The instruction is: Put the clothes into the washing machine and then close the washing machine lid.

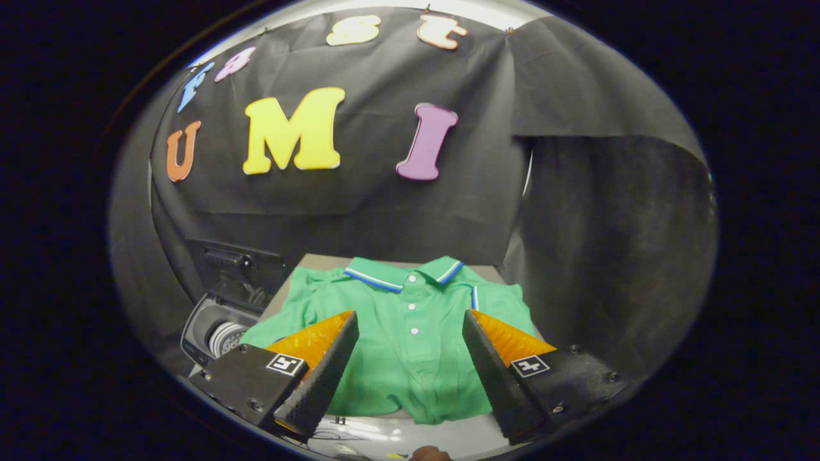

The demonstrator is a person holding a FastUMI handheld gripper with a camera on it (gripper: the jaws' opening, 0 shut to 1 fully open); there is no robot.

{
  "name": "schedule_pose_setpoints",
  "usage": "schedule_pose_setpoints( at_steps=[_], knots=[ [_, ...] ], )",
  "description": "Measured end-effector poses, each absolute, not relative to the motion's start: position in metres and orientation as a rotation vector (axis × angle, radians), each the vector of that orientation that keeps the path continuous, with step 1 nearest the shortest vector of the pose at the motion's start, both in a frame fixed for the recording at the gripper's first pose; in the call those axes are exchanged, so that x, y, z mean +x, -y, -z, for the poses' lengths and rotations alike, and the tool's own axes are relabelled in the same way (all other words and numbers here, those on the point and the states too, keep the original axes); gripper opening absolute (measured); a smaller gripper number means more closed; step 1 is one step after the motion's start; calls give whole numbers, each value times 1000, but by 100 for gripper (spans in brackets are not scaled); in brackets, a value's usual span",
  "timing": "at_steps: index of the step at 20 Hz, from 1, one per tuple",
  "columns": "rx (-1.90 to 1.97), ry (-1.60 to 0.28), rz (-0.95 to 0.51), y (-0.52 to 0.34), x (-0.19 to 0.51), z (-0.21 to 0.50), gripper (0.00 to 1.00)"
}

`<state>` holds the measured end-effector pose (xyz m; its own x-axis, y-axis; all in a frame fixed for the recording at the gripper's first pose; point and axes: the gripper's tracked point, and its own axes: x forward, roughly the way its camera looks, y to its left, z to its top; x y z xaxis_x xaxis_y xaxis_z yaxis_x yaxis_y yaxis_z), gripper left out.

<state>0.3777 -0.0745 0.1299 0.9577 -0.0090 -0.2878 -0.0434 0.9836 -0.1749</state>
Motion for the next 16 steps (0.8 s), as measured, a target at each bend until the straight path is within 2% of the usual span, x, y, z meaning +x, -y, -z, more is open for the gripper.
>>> schedule_pose_setpoints(
  at_steps=[9, 16],
  knots=[
    [-259, -500, -51, 83, 411, -83, 100],
    [-138, -527, -90, 83, 414, -75, 100]
  ],
)
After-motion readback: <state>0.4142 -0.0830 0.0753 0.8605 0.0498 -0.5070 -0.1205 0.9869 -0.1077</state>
